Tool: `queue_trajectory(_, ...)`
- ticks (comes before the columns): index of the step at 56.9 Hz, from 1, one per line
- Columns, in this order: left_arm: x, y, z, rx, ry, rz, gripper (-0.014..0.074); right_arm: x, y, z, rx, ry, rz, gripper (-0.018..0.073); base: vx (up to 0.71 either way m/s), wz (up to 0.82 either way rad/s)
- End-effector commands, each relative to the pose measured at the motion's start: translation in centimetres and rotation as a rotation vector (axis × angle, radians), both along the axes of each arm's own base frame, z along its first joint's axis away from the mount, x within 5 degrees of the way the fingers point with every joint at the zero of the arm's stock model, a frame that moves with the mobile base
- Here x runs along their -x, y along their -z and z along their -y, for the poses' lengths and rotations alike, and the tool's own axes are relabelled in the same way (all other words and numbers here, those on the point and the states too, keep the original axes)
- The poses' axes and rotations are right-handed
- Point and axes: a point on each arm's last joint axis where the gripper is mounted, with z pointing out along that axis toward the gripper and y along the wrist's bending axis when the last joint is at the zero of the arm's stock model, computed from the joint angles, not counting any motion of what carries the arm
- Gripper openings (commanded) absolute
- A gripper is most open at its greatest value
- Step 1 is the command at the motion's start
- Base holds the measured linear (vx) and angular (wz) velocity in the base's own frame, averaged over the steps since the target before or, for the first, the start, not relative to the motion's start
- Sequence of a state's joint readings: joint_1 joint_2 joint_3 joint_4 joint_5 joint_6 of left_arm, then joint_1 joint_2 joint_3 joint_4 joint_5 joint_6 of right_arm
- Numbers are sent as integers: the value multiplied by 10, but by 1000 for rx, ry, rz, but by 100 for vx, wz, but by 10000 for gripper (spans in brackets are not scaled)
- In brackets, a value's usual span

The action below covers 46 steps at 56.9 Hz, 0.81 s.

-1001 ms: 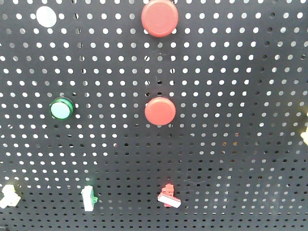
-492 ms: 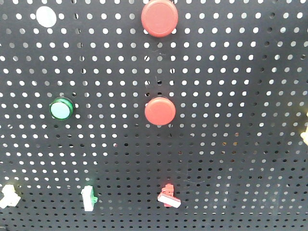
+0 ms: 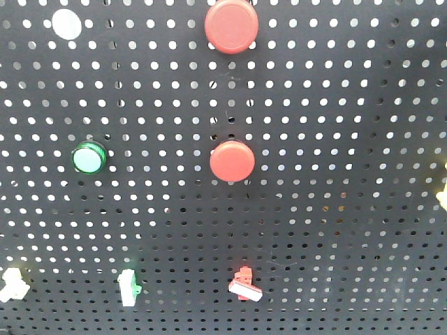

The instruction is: Rotate knob clockwise with right arm

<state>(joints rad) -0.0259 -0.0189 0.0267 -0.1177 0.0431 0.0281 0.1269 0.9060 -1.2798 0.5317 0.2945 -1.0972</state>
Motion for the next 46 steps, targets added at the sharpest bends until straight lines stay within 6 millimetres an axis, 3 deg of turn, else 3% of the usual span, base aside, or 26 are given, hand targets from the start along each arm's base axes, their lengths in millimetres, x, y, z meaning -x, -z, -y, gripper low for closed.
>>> queue_trajectory(1, 0, -3, -1, 20, -11, 68, -6, 1, -12, 3, -39, 27, 70, 239, 0, 0)
queue_trajectory(32, 0, -3, -1, 20, -11, 68, -6, -2, -5, 6, -5, 70, 0, 237, 0, 0)
queue_trajectory(46, 0, -3, -1, 20, -11, 68, -6, -2, -5, 7, -5, 75, 11, 129, 0, 0)
